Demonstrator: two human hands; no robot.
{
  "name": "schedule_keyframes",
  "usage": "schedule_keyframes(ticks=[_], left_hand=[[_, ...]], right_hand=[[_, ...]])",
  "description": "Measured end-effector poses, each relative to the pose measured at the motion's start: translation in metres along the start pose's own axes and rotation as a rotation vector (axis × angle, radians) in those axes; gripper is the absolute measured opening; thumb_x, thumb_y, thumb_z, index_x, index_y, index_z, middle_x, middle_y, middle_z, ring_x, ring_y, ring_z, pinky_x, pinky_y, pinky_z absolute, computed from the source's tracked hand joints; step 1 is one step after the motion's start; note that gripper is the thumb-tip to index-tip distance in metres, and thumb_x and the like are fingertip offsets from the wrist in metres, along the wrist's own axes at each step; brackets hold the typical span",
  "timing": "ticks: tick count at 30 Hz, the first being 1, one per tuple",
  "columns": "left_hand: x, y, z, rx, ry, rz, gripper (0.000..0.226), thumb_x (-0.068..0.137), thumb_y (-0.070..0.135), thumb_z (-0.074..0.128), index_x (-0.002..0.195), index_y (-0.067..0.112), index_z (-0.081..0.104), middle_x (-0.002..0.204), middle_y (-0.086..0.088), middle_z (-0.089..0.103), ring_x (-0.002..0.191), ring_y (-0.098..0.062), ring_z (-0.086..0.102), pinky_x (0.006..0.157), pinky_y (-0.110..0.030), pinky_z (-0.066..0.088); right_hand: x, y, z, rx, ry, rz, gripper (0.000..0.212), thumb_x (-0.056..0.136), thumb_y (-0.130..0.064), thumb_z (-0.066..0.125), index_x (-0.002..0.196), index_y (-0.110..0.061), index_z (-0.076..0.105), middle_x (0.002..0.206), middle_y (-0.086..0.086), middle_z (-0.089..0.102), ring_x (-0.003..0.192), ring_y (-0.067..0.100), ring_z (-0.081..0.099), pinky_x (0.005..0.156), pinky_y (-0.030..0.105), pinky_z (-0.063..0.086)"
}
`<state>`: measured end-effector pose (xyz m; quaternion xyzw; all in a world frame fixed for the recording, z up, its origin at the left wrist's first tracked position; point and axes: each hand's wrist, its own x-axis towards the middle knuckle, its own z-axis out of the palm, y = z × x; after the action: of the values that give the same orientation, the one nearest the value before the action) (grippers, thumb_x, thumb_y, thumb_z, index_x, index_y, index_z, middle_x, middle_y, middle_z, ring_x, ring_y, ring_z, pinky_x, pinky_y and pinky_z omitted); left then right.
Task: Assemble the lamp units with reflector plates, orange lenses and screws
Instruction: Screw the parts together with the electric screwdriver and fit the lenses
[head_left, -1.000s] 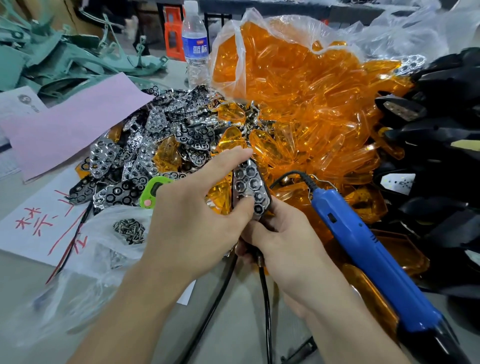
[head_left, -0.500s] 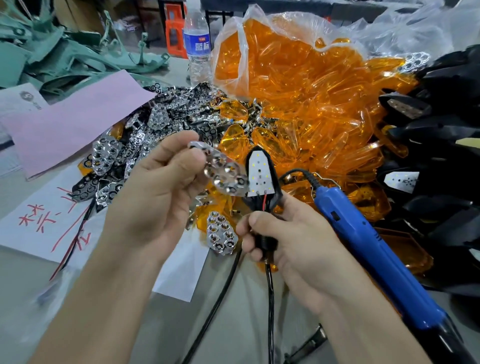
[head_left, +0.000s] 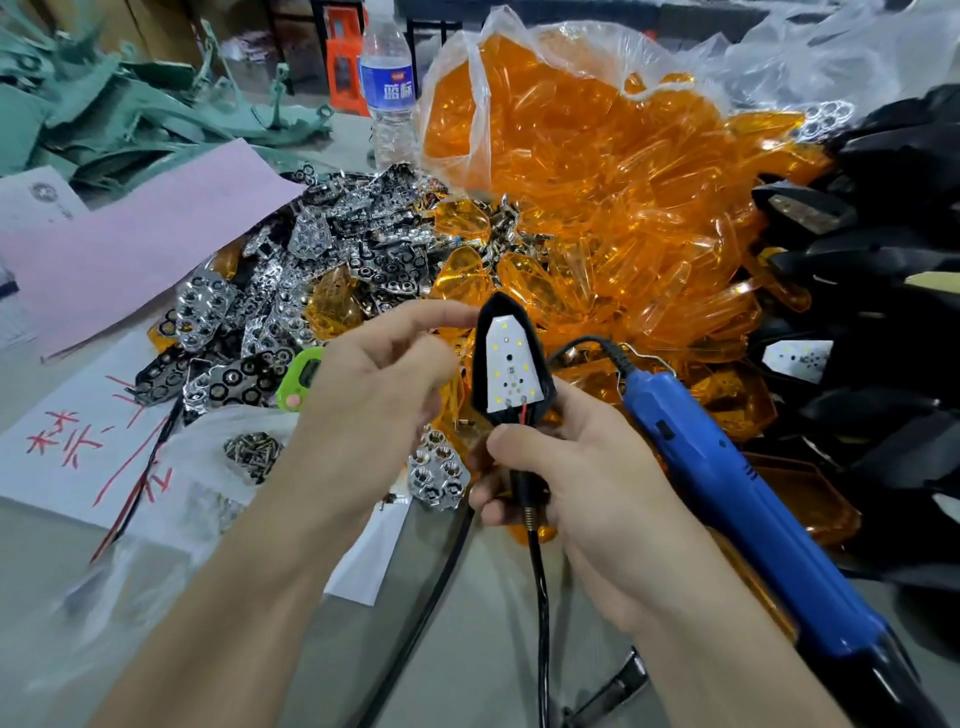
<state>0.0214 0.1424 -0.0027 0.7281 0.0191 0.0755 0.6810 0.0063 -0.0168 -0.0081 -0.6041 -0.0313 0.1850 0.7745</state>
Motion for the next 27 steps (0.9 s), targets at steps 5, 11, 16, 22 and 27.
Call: schedule_keyframes(ticks=[5, 11, 16, 22, 27], left_hand=[[-0.003, 0.001, 0.007, 0.12, -0.036, 0.158, 0.03, 0.082, 0.027, 0.074, 0.108, 0.039, 0.08, 0.064, 0.004, 0.047, 0.052, -0.003, 0.041, 0.049, -0.011, 0.033], [-0.005, 0.002, 0.011, 0.023, -0.08, 0.142, 0.014, 0.083, 0.023, 0.073, 0.094, 0.025, 0.082, 0.069, -0.027, 0.047, 0.058, -0.014, 0.042, 0.053, -0.022, 0.036], [-0.008, 0.001, 0.015, 0.013, -0.051, 0.169, 0.016, 0.084, 0.019, 0.075, 0.092, 0.029, 0.083, 0.057, -0.005, 0.046, 0.046, -0.004, 0.04, 0.047, -0.014, 0.035], [-0.009, 0.0, 0.016, -0.131, -0.039, 0.087, 0.023, 0.094, 0.009, 0.069, 0.102, 0.027, 0.083, 0.05, 0.01, 0.047, 0.04, -0.004, 0.036, 0.038, -0.011, 0.03], [-0.01, -0.001, 0.017, -0.077, -0.02, 0.124, 0.024, 0.094, 0.0, 0.067, 0.109, 0.015, 0.079, 0.047, 0.013, 0.048, 0.036, -0.002, 0.041, 0.038, -0.011, 0.034]], right_hand=[[-0.001, -0.001, -0.001, -0.022, -0.042, -0.006, 0.024, 0.095, 0.003, 0.058, 0.11, -0.013, 0.067, 0.071, 0.014, 0.066, 0.06, 0.029, 0.061, 0.056, 0.033, 0.058], [0.0, -0.001, 0.0, 0.074, 0.017, -0.04, 0.018, 0.102, -0.014, 0.058, 0.096, -0.01, 0.075, 0.082, 0.011, 0.072, 0.067, 0.028, 0.067, 0.063, 0.038, 0.061], [0.002, 0.001, 0.001, -0.026, 0.057, -0.136, 0.017, 0.104, -0.013, 0.056, 0.102, -0.017, 0.073, 0.08, 0.01, 0.072, 0.06, 0.029, 0.068, 0.058, 0.04, 0.061], [0.002, 0.001, -0.002, -0.016, 0.062, -0.132, 0.02, 0.103, -0.011, 0.054, 0.099, -0.015, 0.073, 0.079, 0.014, 0.072, 0.058, 0.03, 0.068, 0.055, 0.038, 0.06], [0.002, 0.002, -0.003, -0.038, 0.034, -0.133, 0.015, 0.089, -0.021, 0.058, 0.093, -0.016, 0.072, 0.079, 0.018, 0.071, 0.056, 0.032, 0.065, 0.051, 0.035, 0.055]])
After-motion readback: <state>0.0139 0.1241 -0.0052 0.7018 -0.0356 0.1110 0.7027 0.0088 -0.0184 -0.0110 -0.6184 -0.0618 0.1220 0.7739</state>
